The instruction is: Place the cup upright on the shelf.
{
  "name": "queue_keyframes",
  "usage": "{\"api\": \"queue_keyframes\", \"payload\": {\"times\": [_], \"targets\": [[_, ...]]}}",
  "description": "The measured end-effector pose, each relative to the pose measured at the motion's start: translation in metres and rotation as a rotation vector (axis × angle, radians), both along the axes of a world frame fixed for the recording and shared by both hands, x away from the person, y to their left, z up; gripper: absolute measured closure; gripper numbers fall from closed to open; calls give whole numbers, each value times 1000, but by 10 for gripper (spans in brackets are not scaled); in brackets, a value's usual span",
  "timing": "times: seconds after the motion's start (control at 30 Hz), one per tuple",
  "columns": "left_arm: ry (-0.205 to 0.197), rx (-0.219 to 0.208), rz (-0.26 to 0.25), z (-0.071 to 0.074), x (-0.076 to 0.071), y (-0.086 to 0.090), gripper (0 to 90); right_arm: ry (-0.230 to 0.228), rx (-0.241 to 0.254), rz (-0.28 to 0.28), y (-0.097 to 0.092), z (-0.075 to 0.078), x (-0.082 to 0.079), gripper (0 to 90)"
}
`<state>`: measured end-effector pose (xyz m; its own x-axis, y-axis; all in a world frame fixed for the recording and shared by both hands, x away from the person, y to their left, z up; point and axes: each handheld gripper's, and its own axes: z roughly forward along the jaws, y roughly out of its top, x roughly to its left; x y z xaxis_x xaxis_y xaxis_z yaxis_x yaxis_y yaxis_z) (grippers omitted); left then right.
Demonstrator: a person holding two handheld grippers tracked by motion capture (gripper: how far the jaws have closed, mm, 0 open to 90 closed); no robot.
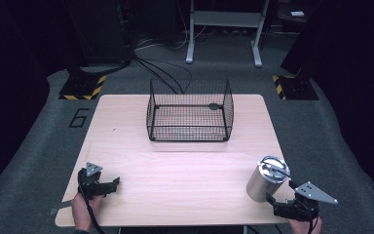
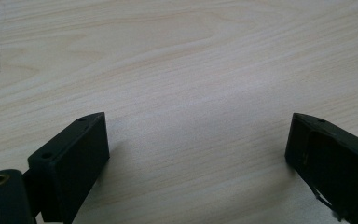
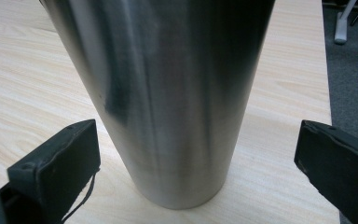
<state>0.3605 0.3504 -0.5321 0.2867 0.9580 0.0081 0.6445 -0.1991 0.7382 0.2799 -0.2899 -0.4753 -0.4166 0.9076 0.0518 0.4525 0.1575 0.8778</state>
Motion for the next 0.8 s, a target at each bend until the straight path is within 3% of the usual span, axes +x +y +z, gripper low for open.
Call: {"api": "queue_keyframes", "payload": {"times": [0.37,0.8], "targets": [[12,0,-3,1,0,0,61,-19,29,7,4,12,3,0],[9,2,-5,1,0,1,61,-51,29,37,12,26,12,0]]}}
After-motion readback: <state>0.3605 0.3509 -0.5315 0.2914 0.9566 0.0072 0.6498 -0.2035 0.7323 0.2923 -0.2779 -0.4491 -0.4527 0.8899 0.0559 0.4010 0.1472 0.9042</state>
